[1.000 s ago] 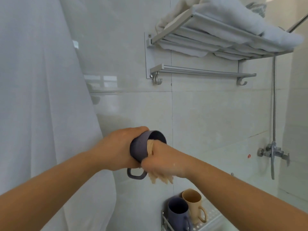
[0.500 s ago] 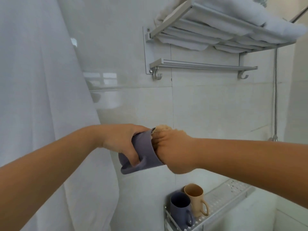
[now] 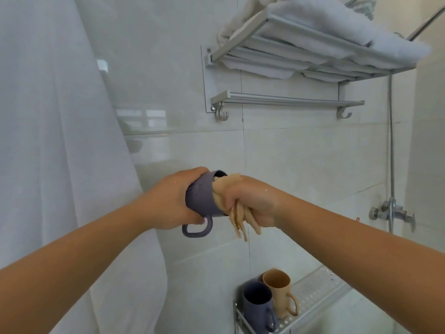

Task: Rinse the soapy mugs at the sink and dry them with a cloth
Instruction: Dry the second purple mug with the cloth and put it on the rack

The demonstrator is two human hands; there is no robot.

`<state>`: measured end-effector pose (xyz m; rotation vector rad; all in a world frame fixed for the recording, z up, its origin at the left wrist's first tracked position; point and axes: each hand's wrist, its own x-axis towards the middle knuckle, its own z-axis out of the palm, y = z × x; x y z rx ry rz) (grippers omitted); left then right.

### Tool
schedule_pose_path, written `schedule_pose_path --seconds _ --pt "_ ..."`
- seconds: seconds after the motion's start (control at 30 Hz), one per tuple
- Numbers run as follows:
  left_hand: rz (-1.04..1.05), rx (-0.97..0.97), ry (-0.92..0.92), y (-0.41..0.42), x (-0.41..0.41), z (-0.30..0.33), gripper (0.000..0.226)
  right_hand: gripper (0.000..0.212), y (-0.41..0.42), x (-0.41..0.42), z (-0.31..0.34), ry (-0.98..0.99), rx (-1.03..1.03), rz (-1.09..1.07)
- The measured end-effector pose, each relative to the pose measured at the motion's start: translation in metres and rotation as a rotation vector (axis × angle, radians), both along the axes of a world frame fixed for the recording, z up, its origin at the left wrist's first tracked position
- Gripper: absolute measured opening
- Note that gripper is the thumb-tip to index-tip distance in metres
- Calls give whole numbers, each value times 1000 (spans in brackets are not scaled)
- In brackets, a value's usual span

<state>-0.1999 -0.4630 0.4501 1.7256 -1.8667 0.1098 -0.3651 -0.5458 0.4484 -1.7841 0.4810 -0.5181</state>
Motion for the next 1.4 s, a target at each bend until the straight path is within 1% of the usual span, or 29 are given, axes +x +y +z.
schedule_pose_path --seconds 0.07,0.17,0.23,0.3,0.33,0.37,0.4,0.43,0.5,0.53,0.57,0.67,0.77,0.83,0.87,0.9,0.97,1.0,1.03,1.1,1.2,1.27,1.4 --pt "10 -35 22 -2 -1 -7 58 24 -5 -2 -3 -124 108 -7" --pt "39 -76 147 -5 -1 -24 63 24 -12 -7 -4 -306 357 -63" --pt "29 -80 311 -8 0 -38 66 26 -17 -14 -2 -417 454 -113" --pt "-8 -76 487 -12 -1 -52 66 24 -26 -23 0 -488 484 -157" --pt "-20 -81 553 -14 -3 -58 64 28 -32 -28 0 -508 477 -198" --pt "-21 -91 600 -17 -4 -64 62 35 -38 -33 -1 -497 425 -255" --pt "-22 -100 652 -21 -5 -70 62 41 -45 -38 -4 -448 323 -332" --pt "-30 -104 718 -24 -8 -74 66 43 -51 -43 -8 -385 207 -410" --pt "-71 -99 859 -34 -15 -84 77 30 -62 -51 -20 -293 33 -508" --pt "-86 -93 897 -40 -22 -87 76 25 -67 -53 -27 -256 -19 -523" --pt "-91 -85 916 -47 -30 -91 72 25 -70 -56 -35 -204 -50 -520" --pt "-97 -66 936 -83 -55 -104 60 41 -83 -67 -56 -13 -50 -490" --pt "-62 -15 992 -126 -84 -119 49 49 -100 -83 -73 59 -49 -533" --pt "-39 58 948 -155 -103 -135 68 45 -116 -96 -85 92 -42 -594" --pt "-44 96 927 -168 -112 -142 72 42 -125 -101 -91 113 -36 -622" --pt "-48 134 922 -180 -121 -149 66 40 -135 -107 -99 133 -27 -646" --pt "-77 232 996 -200 -134 -159 52 35 -156 -117 -117 179 6 -687" --pt "-96 280 1024 -212 -137 -167 52 33 -168 -121 -127 193 29 -703" --pt "-111 309 999 -223 -140 -175 52 31 -180 -125 -139 197 50 -724" --pt "-140 338 876 -246 -140 -198 56 26 -202 -129 -162 187 86 -767" --pt "-49 367 764 -274 -138 -233 77 25 -229 -129 -196 183 128 -814" --pt "-3 363 689 -282 -141 -248 76 23 -242 -126 -215 170 185 -824" --pt "176 403 491 -288 -142 -263 68 16 -257 -120 -248 172 268 -808"
